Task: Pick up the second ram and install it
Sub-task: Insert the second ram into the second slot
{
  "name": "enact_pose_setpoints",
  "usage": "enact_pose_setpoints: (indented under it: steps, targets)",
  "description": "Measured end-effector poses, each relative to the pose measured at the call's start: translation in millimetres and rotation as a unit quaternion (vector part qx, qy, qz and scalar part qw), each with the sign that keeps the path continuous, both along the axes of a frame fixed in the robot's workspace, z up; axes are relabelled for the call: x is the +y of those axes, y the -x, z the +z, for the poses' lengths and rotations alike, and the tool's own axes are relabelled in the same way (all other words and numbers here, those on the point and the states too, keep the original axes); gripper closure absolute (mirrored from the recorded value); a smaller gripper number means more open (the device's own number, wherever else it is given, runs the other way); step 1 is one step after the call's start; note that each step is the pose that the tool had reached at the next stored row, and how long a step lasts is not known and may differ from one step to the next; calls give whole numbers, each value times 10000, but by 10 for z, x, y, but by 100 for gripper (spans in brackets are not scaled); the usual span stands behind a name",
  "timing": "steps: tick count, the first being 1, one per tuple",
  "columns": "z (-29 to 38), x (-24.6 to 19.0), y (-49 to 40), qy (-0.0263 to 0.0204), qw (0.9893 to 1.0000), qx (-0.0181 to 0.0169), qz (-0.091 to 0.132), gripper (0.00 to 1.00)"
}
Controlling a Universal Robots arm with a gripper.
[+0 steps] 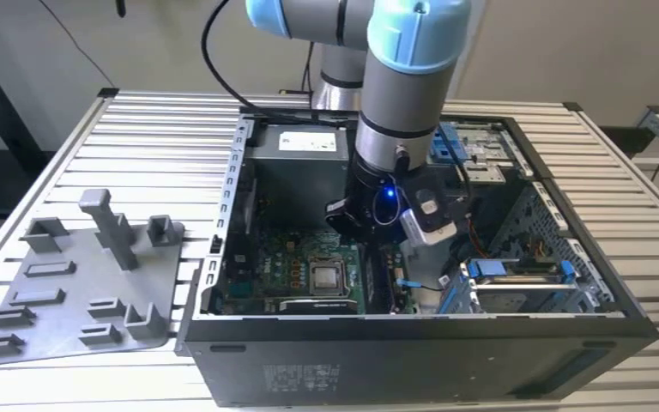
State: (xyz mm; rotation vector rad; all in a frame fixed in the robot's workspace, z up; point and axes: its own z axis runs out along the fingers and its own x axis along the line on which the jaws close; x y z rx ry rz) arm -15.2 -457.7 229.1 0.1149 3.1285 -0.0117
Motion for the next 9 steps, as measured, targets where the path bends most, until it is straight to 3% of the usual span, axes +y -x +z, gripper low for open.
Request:
enact_pose_setpoints:
  steps: [9]
  targets:
    - [-29,-6,0,1,10000,0,-17,85]
